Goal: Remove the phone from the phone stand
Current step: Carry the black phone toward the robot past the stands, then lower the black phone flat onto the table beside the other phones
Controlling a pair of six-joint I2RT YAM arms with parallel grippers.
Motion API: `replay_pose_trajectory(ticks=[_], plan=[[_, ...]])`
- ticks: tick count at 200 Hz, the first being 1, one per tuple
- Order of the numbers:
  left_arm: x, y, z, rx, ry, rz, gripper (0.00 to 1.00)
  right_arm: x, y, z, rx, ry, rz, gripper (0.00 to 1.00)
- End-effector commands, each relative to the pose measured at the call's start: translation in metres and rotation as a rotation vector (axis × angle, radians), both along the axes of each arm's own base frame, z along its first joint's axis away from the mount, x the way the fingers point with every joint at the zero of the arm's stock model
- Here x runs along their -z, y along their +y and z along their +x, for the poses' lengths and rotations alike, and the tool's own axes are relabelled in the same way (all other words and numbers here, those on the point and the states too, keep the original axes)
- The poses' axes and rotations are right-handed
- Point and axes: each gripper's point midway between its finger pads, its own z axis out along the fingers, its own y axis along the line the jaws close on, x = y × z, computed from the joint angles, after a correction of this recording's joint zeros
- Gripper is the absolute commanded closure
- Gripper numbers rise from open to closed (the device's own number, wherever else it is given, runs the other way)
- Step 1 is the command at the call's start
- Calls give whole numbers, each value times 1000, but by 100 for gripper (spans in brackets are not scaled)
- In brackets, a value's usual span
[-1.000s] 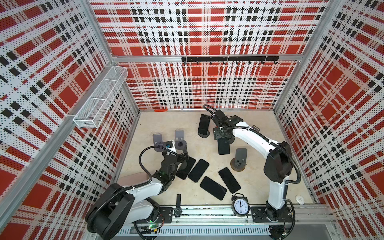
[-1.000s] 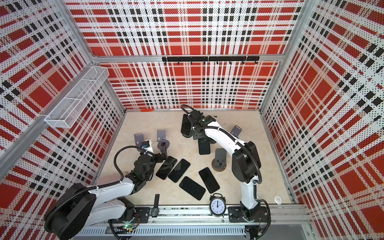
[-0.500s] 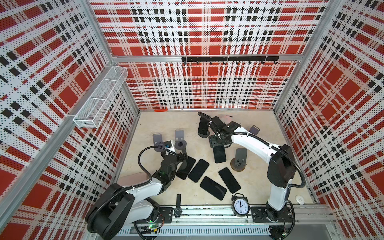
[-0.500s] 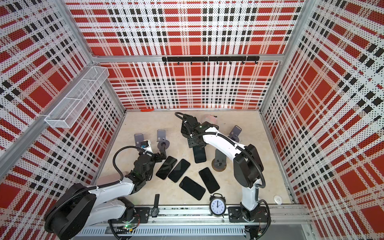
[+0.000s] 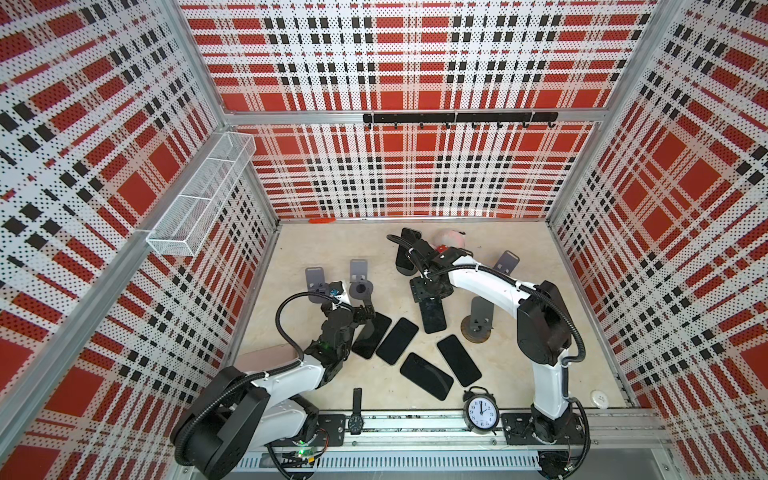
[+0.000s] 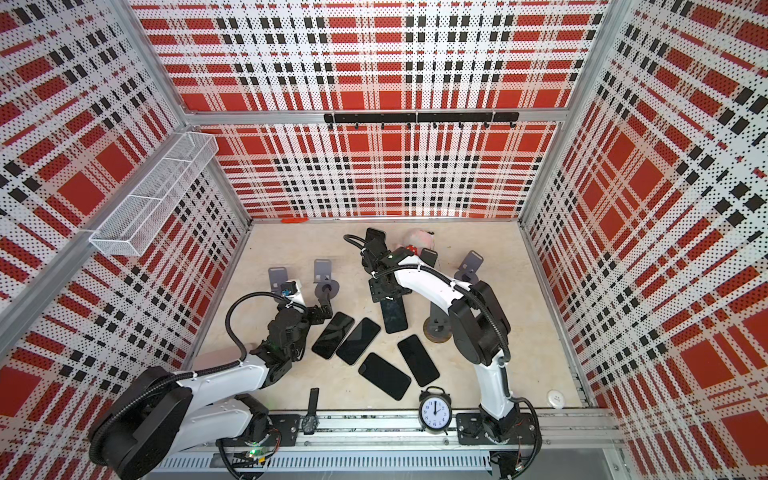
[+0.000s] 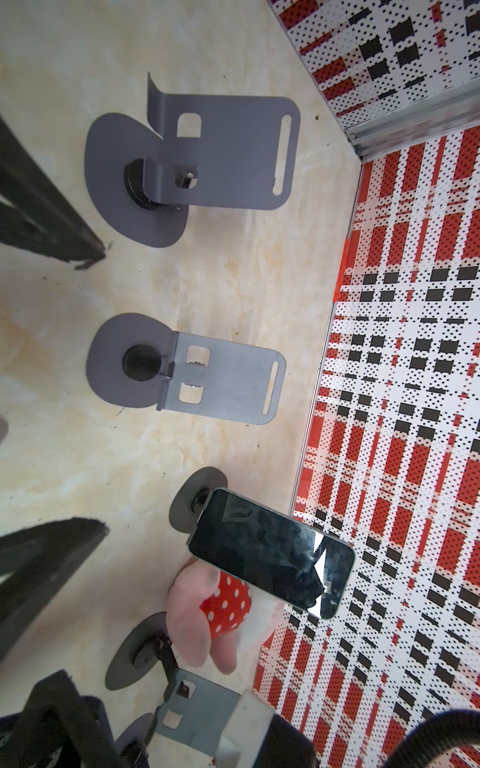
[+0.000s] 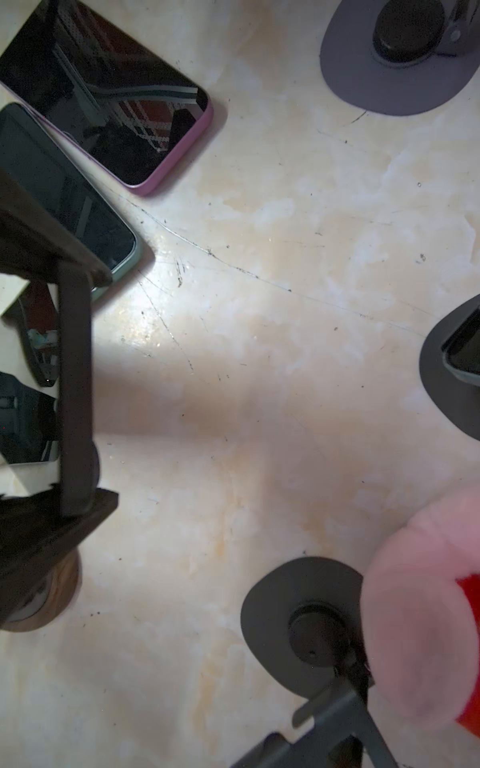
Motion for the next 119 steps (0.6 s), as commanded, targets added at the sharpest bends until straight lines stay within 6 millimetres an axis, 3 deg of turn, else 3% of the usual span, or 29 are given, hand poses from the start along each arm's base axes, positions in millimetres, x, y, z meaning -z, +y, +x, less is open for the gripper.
replay_pose_trajectory(ticks=[1, 48, 83, 119], plan=[[-10, 2, 5, -12, -18, 0, 2, -1, 13, 2, 74, 11, 52, 25], [-10, 1, 5, -6, -19, -9, 2, 10, 4, -2, 320, 55, 81, 25], [-10, -1, 5, 1, -18, -12, 2, 23, -15, -20, 566, 65, 146, 23], [-10, -3, 6, 13, -16, -21, 2, 27, -27, -33, 687, 69, 127, 24]])
